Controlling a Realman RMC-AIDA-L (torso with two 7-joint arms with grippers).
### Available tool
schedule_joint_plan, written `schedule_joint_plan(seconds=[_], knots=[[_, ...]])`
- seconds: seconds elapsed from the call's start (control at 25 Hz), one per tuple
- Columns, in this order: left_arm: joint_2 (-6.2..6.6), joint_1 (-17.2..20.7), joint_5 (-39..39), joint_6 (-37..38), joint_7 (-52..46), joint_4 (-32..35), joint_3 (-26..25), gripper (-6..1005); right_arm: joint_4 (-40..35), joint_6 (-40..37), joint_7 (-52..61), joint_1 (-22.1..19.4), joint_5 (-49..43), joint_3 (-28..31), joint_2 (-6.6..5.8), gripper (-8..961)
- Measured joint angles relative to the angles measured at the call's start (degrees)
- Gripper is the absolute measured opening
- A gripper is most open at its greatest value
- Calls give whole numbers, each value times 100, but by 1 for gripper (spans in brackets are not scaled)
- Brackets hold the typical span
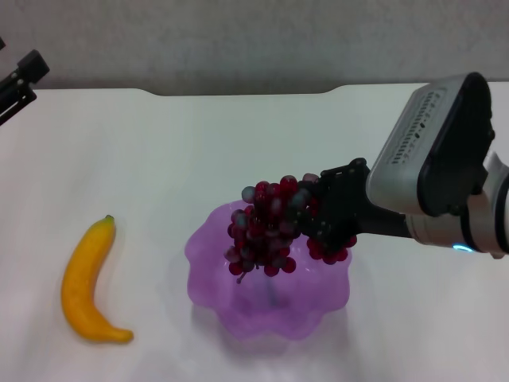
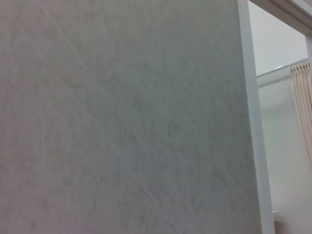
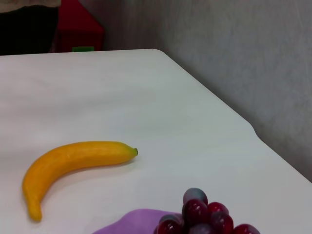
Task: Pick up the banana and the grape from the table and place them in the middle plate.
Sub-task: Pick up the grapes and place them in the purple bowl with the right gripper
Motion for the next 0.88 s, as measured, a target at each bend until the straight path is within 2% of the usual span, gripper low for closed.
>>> schedule_joint_plan(seconds=[0.44,0.88], knots=[[0,-11,6,0,0,0,1,754,-435,-163,-15,351,94,-63,11,328],[0,-19,10,0,0,0,6,754,-758,-207,-31,448,187,-118,12,327]])
